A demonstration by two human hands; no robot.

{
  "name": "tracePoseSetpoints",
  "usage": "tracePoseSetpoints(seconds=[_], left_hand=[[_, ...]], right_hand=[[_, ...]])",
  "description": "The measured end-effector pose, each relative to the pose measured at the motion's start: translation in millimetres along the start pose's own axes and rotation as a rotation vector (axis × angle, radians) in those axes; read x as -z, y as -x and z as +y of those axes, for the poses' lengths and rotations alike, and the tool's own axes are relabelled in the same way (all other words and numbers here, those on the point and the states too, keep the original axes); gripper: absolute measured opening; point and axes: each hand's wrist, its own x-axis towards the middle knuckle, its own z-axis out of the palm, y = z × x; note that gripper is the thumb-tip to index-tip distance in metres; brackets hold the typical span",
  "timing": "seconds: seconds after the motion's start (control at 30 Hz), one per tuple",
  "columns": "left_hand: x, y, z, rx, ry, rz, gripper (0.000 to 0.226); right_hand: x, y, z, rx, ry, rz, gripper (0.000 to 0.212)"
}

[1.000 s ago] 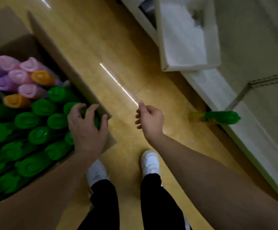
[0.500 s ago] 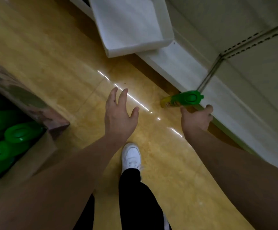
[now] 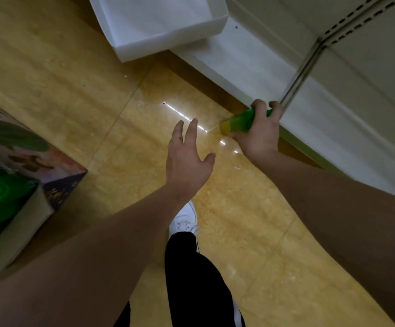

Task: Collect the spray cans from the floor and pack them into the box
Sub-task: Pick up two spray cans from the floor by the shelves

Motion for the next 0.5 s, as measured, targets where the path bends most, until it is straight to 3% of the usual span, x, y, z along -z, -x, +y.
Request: tracePoseSetpoints(seconds=[0.2, 0.5], left_hand=[[-1, 3, -13, 0.056, -0.016, -0.055, 0.09], [44, 23, -28, 0.063, -0.053, -0.048, 0.106]], right_hand=[[-11, 22, -13, 0.153, 0.067, -0.016, 0.058], [10, 89, -84, 0.349, 0.016, -0.18, 0.063]])
